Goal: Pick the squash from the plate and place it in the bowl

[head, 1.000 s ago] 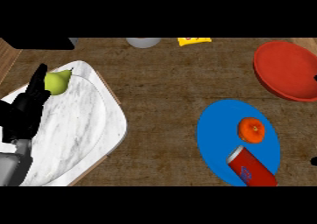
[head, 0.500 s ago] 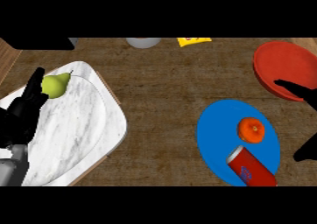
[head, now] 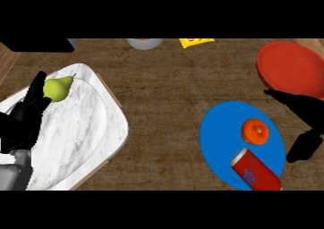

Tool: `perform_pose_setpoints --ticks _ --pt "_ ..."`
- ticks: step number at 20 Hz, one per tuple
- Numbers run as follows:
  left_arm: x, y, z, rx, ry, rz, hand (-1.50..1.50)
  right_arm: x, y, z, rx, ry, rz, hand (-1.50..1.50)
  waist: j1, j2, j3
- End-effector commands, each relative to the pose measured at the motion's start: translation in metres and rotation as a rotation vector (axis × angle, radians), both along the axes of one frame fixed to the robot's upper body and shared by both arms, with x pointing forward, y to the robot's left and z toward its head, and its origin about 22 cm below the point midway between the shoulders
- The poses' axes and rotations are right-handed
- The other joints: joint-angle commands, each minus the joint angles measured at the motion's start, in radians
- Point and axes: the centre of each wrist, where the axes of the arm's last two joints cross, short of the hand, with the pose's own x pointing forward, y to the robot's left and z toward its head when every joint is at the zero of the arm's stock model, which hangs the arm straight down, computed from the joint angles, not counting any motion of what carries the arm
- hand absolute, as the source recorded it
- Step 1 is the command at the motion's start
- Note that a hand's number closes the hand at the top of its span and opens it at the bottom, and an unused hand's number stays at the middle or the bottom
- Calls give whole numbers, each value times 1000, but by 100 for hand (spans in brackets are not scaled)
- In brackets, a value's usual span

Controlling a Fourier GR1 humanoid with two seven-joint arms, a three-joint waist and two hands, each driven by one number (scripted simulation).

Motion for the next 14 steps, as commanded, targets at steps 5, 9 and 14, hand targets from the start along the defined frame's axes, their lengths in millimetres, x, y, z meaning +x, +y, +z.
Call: perform_pose_setpoints --ticks 5,9,14 --pt "-3 -14 4 -7 -9 -10 0 -8 15 -29 -67 -136 16 -150 -4 -1 0" --pt "6 -16 9 9 -1 -11 0 0 26 -57 -35 -87 15 -150 -4 0 0" --pt "0 22 13 -1 4 -2 0 -14 22 -55 -46 -29 11 -150 -6 -2 0"
